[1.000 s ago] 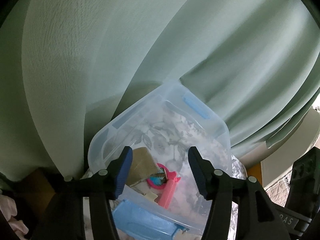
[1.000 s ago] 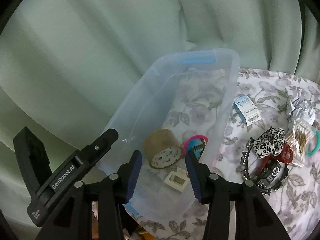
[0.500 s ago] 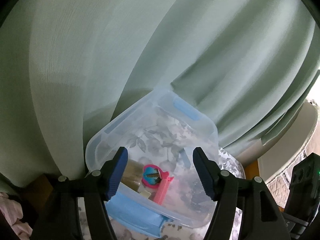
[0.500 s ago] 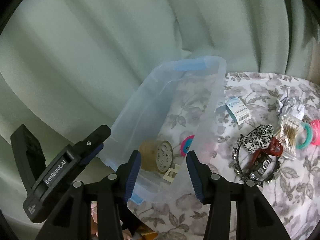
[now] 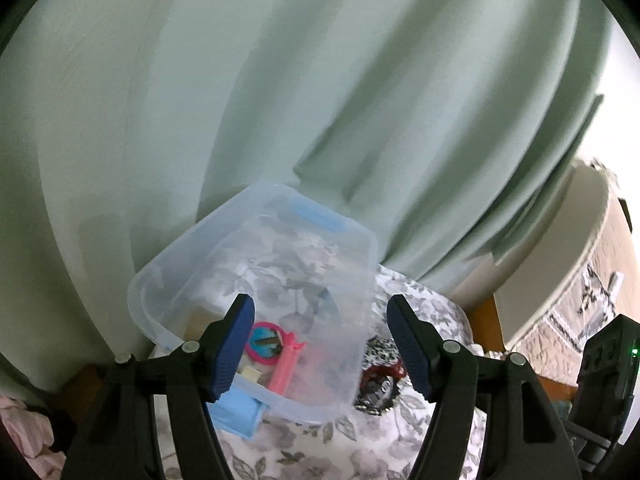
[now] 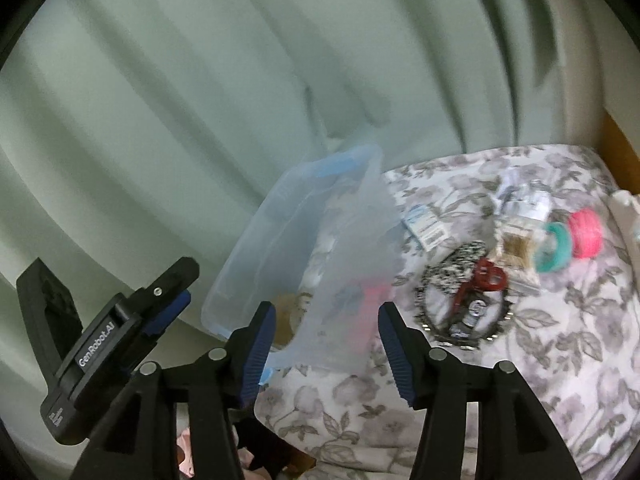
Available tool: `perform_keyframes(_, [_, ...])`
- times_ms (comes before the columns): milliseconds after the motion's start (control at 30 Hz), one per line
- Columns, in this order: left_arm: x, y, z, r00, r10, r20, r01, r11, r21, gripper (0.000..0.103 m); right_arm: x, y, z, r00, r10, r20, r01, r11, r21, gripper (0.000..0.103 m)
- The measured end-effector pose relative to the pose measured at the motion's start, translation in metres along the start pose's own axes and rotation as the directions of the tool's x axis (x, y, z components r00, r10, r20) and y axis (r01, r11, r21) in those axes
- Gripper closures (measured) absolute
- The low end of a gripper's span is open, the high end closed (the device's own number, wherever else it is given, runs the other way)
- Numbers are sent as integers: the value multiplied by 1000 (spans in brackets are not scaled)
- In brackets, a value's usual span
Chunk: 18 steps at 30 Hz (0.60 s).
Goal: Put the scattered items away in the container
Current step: 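Withdraw both open tools from the box toward the remaining items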
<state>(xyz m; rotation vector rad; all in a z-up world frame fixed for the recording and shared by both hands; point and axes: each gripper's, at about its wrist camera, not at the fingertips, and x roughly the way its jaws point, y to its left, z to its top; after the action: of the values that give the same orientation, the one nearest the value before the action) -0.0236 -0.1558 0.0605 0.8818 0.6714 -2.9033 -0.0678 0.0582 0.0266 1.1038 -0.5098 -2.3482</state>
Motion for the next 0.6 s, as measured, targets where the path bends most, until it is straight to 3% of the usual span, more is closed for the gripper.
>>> perform_keyframes(267, [-8, -37, -12, 1000, -24, -11, 25, 998, 65, 33, -44, -51, -8, 991, -87, 100, 79, 993, 91, 41])
perform_keyframes(600, [8, -73, -29, 996, -50, -77, 60, 988, 143, 33, -74, -89, -21, 959, -226, 171, 214, 973, 83, 37])
